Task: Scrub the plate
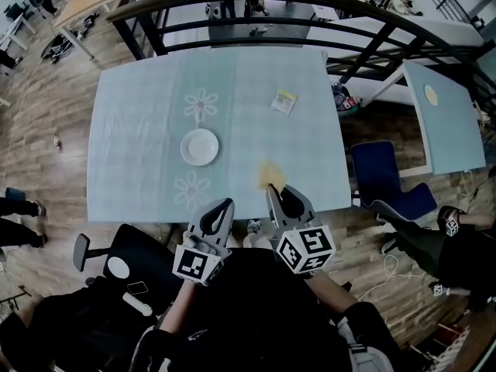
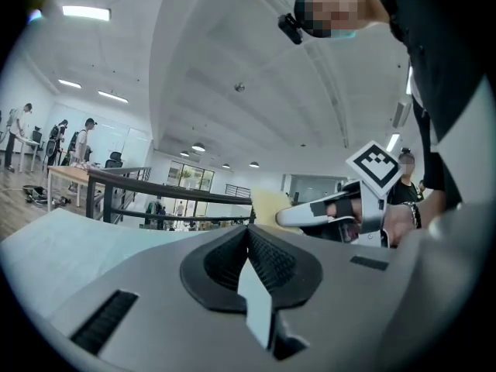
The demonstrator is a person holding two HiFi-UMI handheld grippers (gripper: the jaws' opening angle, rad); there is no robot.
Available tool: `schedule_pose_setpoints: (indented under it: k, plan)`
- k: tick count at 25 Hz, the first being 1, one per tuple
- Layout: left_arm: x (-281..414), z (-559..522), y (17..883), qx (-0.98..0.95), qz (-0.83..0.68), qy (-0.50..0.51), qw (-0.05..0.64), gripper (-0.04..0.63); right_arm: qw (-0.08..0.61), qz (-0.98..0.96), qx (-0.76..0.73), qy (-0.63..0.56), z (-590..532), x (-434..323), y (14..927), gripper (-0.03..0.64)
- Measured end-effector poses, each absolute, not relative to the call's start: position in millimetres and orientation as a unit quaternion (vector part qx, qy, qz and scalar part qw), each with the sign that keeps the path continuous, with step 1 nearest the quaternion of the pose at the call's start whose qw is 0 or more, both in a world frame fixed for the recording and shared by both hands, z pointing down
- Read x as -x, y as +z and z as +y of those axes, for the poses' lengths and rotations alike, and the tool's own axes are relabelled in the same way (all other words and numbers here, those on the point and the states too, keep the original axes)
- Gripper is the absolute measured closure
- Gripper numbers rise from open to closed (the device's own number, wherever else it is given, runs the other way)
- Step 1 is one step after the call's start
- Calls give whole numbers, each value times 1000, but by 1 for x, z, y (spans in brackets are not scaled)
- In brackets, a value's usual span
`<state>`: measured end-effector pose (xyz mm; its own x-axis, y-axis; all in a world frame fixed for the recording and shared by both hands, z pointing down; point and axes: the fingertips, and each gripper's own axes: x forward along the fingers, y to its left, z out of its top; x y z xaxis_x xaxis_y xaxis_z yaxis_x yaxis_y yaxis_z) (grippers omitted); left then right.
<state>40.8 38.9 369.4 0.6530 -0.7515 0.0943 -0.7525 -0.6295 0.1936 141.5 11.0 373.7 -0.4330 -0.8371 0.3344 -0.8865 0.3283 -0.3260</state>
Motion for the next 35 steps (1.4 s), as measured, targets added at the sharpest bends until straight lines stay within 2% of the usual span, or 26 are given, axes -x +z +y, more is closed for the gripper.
schedule_pose_setpoints:
  k: [7, 14, 21, 35]
  plan:
    - [-88, 81, 350, -906, -411, -27, 99, 583, 47, -836, -506, 207, 54, -169, 366, 555]
    - [-120, 110, 342, -915, -396, -35, 72, 583, 35, -869, -485, 95, 94, -163, 346, 556]
    - [-102, 113, 347, -888, -450, -49, 81, 583, 9, -863, -495, 100, 92, -177, 346, 557]
    - [-95, 113, 348, -873, -480, -44, 73, 583, 22, -882, -464, 84, 93, -166, 344, 558]
